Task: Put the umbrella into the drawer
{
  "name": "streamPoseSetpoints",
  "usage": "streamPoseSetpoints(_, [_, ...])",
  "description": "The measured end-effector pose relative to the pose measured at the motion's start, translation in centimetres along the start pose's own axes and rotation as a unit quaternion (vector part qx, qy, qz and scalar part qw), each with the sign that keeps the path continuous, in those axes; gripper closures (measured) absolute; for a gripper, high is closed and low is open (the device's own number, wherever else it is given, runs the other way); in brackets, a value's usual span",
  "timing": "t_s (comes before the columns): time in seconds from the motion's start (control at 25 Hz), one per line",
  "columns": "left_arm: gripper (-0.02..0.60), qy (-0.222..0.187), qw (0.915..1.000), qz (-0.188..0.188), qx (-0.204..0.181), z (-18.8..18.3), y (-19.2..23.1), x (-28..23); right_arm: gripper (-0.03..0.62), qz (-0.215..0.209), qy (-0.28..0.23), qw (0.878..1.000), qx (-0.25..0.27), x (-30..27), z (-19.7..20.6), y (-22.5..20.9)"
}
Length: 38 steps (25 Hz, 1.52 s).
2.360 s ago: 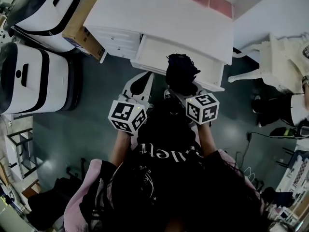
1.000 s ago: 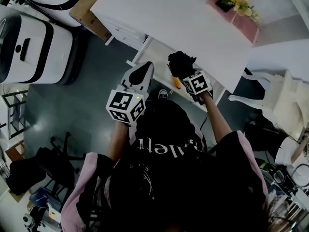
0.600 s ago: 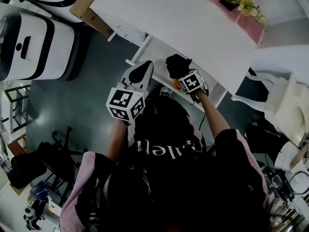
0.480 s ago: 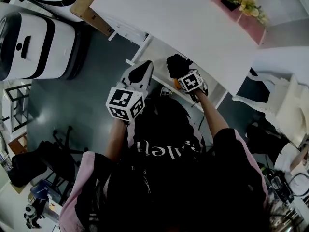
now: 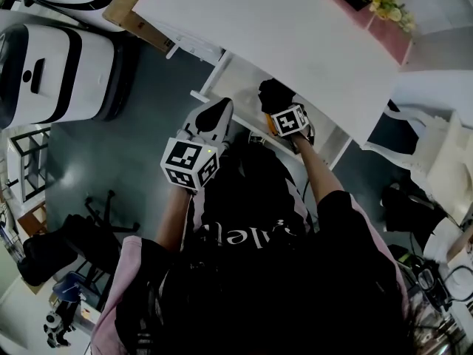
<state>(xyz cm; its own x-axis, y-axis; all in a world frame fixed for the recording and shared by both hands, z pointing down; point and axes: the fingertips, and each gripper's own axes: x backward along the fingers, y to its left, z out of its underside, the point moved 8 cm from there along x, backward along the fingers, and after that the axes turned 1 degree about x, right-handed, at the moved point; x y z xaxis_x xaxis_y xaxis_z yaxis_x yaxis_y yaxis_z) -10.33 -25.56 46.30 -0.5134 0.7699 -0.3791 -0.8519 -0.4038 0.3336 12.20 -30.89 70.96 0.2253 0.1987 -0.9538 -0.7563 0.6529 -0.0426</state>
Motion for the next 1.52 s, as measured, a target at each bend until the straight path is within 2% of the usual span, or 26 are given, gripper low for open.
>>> streamPoseSetpoints(0.32, [0.565,0.004,0.9999,0.004,-0.008,0.3,-0.2,0.7,0.309,0.010,0.017,1.000,0.010,-1.8,0.3,0.4])
streamPoseSetpoints(0.64, [0.565,0.014,0.9998,0.010,-0.012,1.1,-0.3,2.1,0.307,-0.005,0.021,1.000,0.000,-2.2,0.6,0.1])
streamPoseSetpoints(0.8, [0.565,0.013,0.9995,0.021,-0.018,0.8,-0.4,2.6,0.307,0.012,0.028,0.999,0.010,-1.6,0.1,0.7])
streamPoseSetpoints(0.96, [0.565,0.013,0.9992,0.031,-0.023,0.7,-0.4,3.0,0.307,0.028,0.026,0.999,-0.004,-0.1,0.5,0.5])
streamPoseSetpoints(1.12, [0.565,0.014,0.9986,0.045,-0.026,1.0,-0.8,3.2,0.307,0.024,-0.024,0.999,-0.010,2.5,-0.1,0.5])
streamPoseSetpoints(1.24, [0.565,0.016,0.9979,0.056,-0.029,1.0,-1.2,3.4,0.308,0.030,-0.046,0.998,-0.035,4.9,0.5,0.9])
streamPoseSetpoints(1.32, [0.565,0.016,0.9973,0.064,-0.032,1.1,-1.3,3.5,0.309,0.023,-0.078,0.996,-0.048,6.4,0.3,1.4])
streamPoseSetpoints(1.52, [0.565,0.010,0.9963,0.076,-0.037,0.9,-1.5,4.1,0.309,0.010,-0.178,0.979,-0.101,10.9,-0.5,3.2])
